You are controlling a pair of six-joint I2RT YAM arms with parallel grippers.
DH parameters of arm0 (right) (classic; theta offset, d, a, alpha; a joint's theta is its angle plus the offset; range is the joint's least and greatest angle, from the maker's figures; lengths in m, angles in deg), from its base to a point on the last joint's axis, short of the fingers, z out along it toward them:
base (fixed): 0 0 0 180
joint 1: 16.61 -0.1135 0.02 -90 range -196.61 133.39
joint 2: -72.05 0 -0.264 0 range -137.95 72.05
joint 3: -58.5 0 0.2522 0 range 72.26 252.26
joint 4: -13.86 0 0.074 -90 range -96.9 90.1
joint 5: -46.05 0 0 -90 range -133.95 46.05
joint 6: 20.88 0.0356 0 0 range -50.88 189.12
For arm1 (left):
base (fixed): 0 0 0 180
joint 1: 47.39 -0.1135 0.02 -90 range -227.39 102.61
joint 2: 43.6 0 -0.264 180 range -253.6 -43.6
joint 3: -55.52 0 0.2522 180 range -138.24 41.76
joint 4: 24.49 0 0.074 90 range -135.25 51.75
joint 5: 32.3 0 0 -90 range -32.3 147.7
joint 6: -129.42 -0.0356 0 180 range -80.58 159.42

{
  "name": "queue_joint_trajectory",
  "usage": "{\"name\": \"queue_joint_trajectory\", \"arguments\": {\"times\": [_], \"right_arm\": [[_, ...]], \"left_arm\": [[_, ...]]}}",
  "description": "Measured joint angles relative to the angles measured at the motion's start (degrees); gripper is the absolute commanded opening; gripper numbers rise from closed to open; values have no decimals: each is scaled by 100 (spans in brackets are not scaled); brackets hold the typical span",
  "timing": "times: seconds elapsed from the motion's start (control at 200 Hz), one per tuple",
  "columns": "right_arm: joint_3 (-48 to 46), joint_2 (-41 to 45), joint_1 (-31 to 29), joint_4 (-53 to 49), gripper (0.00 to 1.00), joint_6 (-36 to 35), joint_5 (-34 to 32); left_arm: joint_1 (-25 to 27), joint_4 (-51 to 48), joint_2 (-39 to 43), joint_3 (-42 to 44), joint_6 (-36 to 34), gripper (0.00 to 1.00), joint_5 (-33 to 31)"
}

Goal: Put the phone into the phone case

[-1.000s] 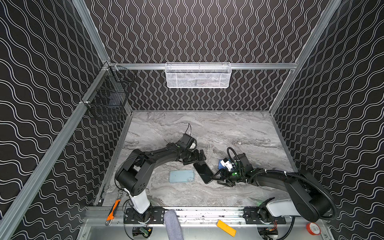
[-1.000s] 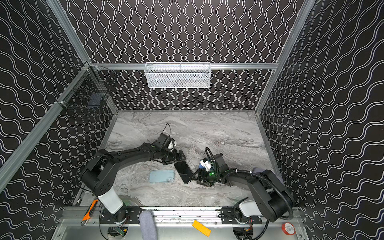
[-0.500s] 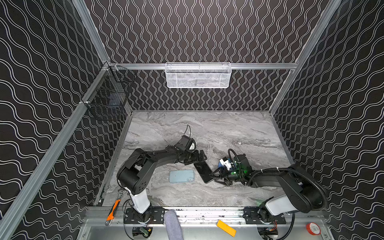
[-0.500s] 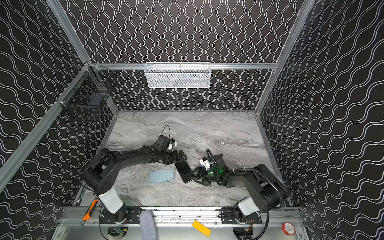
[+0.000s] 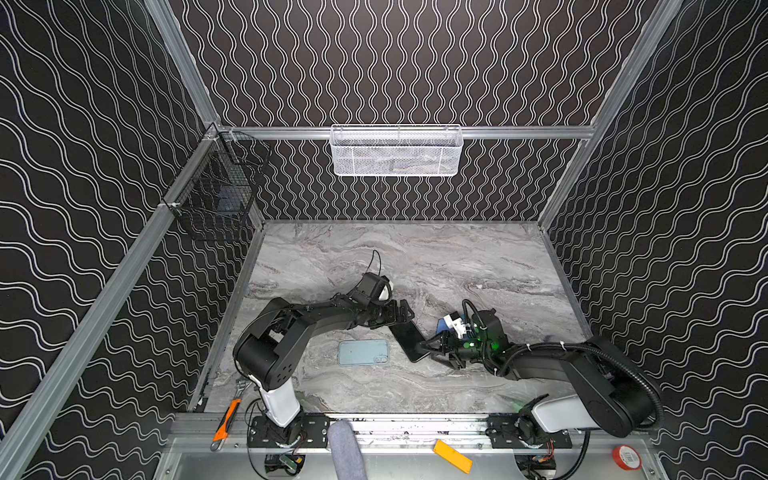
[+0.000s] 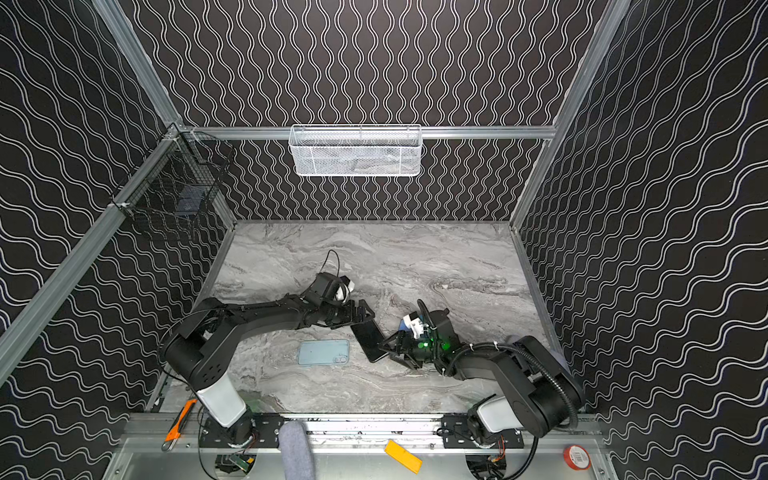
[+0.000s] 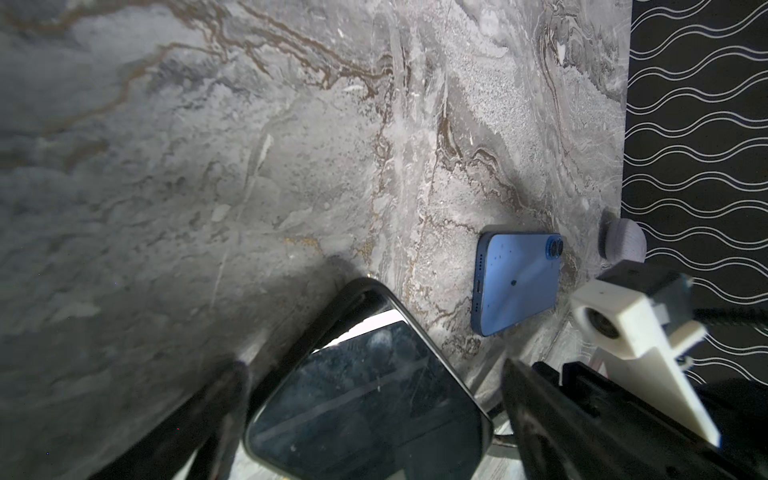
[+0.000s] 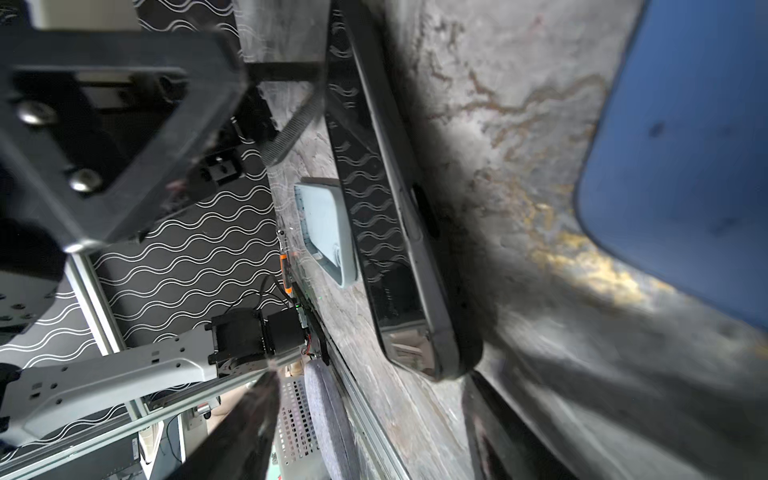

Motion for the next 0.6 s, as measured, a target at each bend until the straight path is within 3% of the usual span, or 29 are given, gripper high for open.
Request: {"name": "queue_joint_trajectory", "arguments": {"times": [0.601], "right_arm": [[-42,-203,0,817,63,192,-101]], "left_arm": [[-2,33,52,50,-22,98,-328]]}}
